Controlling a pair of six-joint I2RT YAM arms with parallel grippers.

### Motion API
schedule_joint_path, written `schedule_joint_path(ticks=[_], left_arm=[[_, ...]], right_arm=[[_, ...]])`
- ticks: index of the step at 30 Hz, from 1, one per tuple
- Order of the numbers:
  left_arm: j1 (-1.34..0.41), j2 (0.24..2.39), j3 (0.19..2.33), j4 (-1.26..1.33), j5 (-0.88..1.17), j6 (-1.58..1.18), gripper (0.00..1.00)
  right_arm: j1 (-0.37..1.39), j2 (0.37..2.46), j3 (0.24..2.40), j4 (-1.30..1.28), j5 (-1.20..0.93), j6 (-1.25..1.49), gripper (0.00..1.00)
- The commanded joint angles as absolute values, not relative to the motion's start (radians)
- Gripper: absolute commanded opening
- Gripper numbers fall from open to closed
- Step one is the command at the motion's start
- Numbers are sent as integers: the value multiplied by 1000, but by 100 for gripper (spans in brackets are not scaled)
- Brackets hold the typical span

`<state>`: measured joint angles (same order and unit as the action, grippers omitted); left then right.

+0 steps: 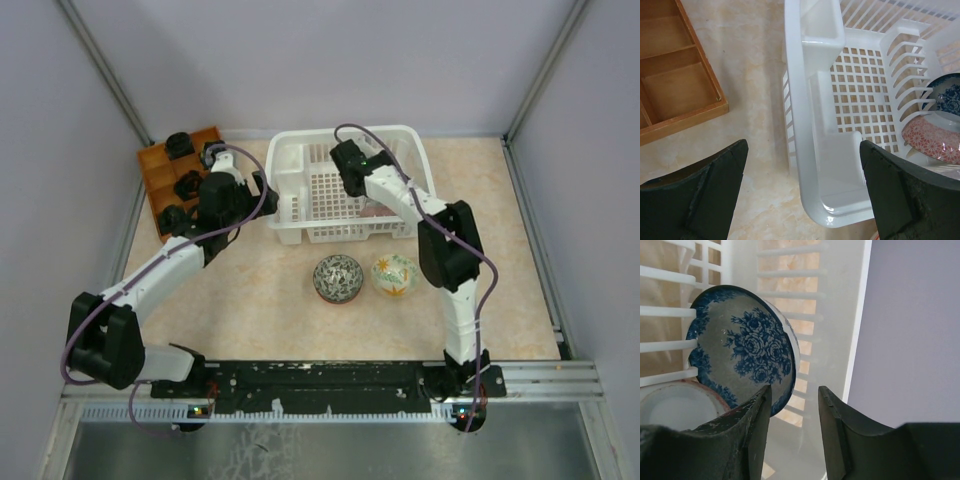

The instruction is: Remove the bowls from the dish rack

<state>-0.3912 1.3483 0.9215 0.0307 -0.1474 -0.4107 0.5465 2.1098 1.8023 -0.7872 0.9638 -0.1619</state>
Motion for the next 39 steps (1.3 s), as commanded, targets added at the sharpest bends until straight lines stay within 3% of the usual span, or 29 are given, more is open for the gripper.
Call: schedule_joint_path(ticks=[1,10,15,20,26,39], left_arm=[[-395,1354,940,59,-139,-405,98],[-396,1355,940,61,-138,-410,98],[-395,1358,936,62,-138,-412,98],[-395,1359,934,63,-140,-413,98],[-396,1361,936,64,-140,-412,99],[-395,1367,940,65,-140,-412,99]], right_arm=[[528,2106,1862,-831,964,-99,43],[508,2148,1866,-827,938,-79,40],[505,2173,1874,-825,944,-57,33],[503,2190,1882,-826,953,-44,14],[501,2192,1885,-824,993,-38,0],[505,2092,1892,-665,1147,-161,0]])
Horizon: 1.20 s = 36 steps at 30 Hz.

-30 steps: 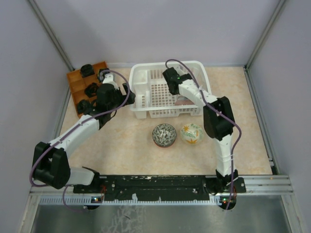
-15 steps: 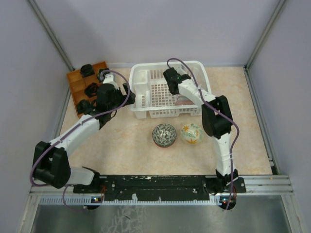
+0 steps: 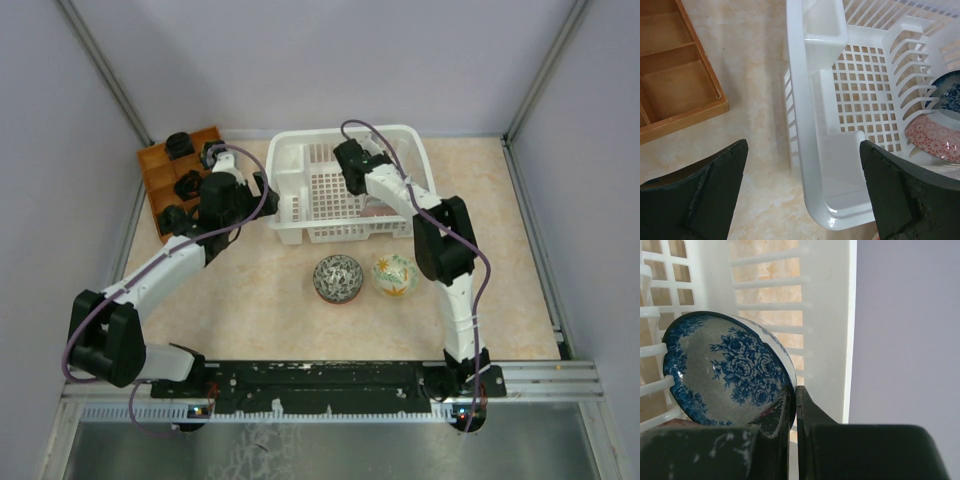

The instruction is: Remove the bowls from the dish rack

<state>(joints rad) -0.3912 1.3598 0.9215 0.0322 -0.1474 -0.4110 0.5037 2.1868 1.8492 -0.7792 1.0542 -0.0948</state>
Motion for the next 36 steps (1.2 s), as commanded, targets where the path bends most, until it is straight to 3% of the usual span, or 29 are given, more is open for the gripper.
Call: schedule_joint_path(ticks=[1,15,27,36], left_arm=[[-395,1367,940,64,-140,-412,98],[-395,1366,941,63,-145,-414,99],[-395,1348,941,57,-151,-414,99],[-395,1327,938,54,-142,-414,99]], right_arm=[[505,2082,1889,-644,1147,-173,0],[505,1977,1937,-603,1061,-126,0],[447,1881,2024,-774,740,71,0],[353,1647,1882,-819,402,192,0]])
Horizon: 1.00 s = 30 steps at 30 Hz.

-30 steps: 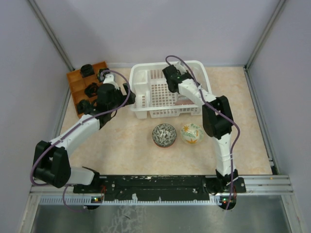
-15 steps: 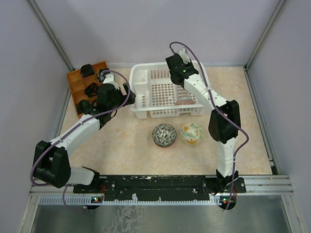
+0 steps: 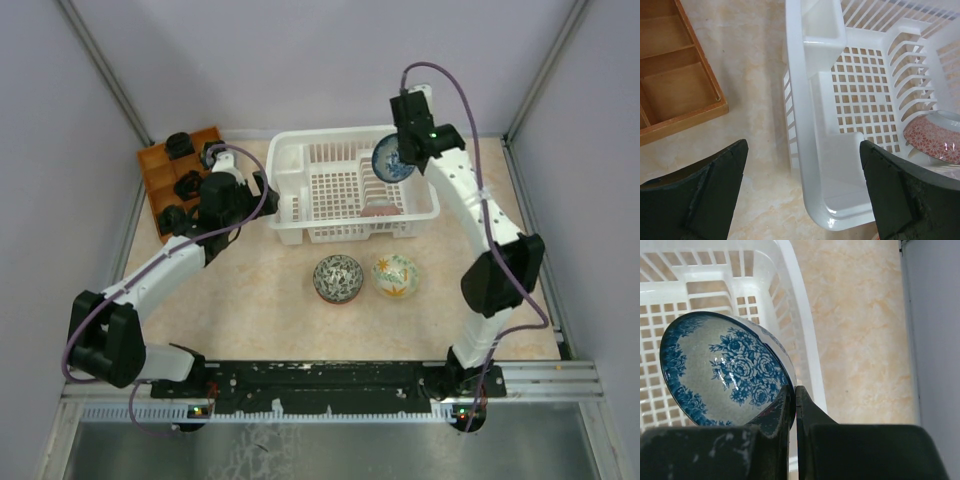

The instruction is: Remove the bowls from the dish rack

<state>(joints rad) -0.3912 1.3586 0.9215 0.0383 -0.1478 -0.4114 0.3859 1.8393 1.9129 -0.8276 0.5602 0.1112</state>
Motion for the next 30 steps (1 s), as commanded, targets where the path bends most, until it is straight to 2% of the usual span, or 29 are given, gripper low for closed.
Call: schedule_joint_path(ticks=[1,5,16,24,30], left_arm=[[-395,1325,937,53,-140,-414,99],[-395,1315,942,46,-140,-410,99],[-394,1290,947,20,-125,-407,99],[-396,1266,949,7,-130,-402,99],[-397,1266,959,-2,-137,-393,99]], right_arm=[[349,1611,1865,-832,379,199,0],[348,1497,1770,-872,295,233,0],[349,1129,1327,-876,81,373,0],[351,1039,1072,-805,42,426,0],[351,1061,975,-736,-6,438,0]])
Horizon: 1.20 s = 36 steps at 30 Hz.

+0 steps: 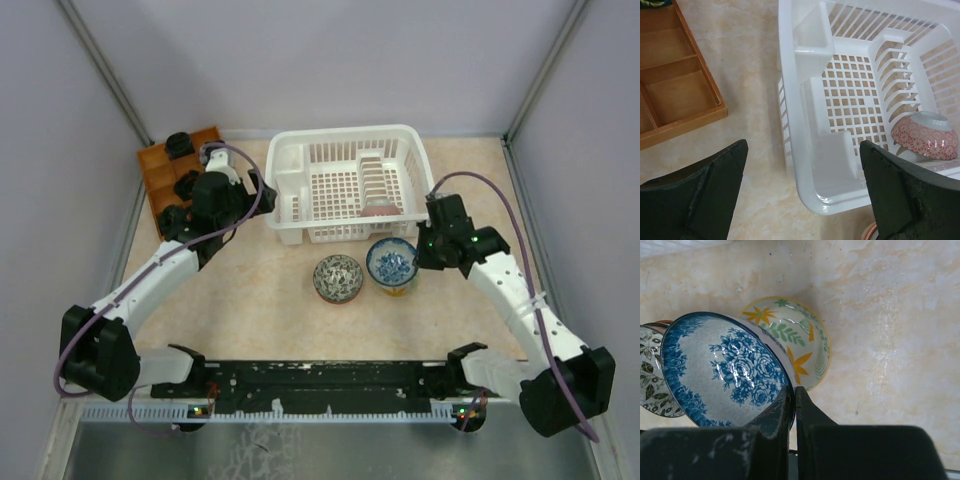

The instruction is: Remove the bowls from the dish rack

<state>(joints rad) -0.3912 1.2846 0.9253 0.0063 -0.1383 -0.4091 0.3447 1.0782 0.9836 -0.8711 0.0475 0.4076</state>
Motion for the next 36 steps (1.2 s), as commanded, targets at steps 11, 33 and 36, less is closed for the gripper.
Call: schedule_joint_path(ticks=[11,33,36], left_arm=[[-396,1266,973,-6,-144,-386,99],[-397,1264,962,-2,-154,-390,99],[-397,1266,959,-2,-156,-391,99]], right_arm=[[326,1155,913,-649,-12,429,0],[247,1114,740,-568,-65,414,0],[238,1107,735,-569,-70,415,0]])
